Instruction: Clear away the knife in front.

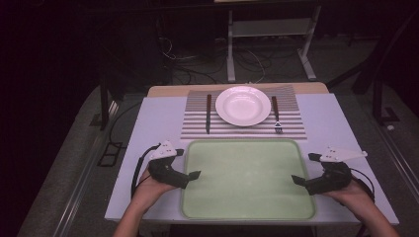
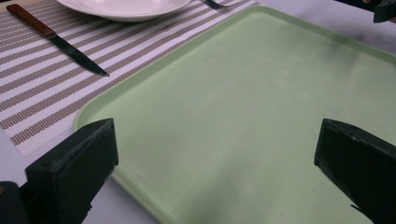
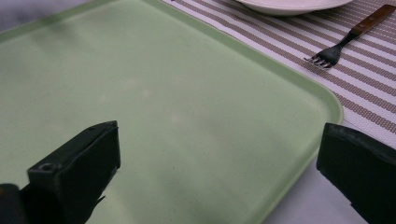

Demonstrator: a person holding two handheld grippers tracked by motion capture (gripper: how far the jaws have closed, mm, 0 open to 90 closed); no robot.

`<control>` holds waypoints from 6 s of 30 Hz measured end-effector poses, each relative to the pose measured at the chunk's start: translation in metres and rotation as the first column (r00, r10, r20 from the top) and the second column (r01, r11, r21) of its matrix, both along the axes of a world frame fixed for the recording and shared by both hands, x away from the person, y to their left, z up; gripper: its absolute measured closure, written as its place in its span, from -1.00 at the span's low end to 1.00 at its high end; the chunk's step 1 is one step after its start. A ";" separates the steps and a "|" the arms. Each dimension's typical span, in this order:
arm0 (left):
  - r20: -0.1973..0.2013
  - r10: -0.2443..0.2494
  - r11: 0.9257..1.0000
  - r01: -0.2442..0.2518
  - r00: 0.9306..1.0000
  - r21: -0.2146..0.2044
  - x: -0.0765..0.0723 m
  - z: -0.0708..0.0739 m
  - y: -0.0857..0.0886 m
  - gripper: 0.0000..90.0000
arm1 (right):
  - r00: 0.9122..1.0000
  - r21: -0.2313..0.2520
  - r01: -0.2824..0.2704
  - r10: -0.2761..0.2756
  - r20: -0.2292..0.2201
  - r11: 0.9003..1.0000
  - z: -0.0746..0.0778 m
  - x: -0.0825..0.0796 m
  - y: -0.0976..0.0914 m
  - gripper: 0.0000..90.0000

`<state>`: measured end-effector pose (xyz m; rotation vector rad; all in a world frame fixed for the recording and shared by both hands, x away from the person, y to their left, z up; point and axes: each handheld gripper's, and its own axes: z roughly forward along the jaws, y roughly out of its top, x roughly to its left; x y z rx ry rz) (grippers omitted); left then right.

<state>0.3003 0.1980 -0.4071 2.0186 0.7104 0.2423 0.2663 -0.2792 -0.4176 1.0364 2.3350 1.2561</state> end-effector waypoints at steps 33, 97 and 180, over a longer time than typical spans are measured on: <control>0.004 0.003 1.000 -0.003 1.000 0.016 0.025 -0.007 -0.023 -1.00 | 1.000 0.041 0.001 0.000 -0.013 0.999 0.000 -0.002 0.002 -1.00; 0.036 0.026 0.999 -0.027 0.999 0.020 0.098 -0.005 -0.061 -0.91 | 1.000 0.077 -0.017 0.019 -0.016 0.997 -0.002 -0.002 0.004 -1.00; -0.067 0.159 0.966 -0.141 0.985 0.217 0.215 -0.043 -0.081 0.99 | 1.000 0.089 -0.021 0.023 -0.019 0.996 -0.004 -0.002 0.003 -1.00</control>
